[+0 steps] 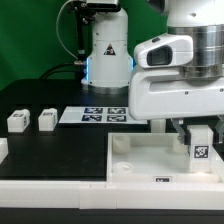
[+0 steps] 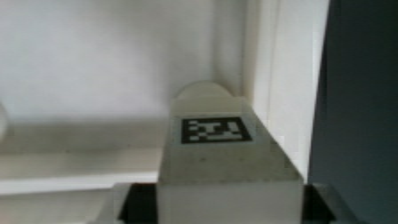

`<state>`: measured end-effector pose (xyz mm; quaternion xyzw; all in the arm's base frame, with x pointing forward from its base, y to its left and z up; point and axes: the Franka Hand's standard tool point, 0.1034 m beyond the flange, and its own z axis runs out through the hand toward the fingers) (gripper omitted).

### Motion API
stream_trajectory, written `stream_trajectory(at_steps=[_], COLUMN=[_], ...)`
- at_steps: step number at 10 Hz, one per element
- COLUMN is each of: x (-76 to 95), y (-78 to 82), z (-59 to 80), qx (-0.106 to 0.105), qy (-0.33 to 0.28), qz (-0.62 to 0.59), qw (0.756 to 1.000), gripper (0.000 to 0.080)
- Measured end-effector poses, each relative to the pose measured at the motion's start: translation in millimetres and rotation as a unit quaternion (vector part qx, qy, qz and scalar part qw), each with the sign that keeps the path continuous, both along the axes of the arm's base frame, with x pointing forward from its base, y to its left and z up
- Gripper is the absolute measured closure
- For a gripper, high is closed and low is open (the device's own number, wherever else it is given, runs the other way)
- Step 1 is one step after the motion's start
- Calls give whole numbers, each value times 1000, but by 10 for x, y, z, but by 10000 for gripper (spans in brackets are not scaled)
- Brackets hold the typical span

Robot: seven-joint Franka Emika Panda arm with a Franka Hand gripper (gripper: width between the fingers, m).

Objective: Assemble one leg

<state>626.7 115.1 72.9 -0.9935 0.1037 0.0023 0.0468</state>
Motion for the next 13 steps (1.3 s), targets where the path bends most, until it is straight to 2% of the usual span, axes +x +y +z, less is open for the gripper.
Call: stream_trajectory(at_steps=[2,4,7,9,11,13], x=[-1,6,11,10,9,8], y=[-92,-172,-301,-313,-311,-311], z=[-10,-10,-6,-11,-15,-16], qx=[-3,-14,-30,-32,-32,-32], qy=[15,20,17,16,17,17], qz=[-129,-243,-322,-315,-315,-315], qw=[992,970,946,948,948,948], gripper=[503,496,488,484,181,158])
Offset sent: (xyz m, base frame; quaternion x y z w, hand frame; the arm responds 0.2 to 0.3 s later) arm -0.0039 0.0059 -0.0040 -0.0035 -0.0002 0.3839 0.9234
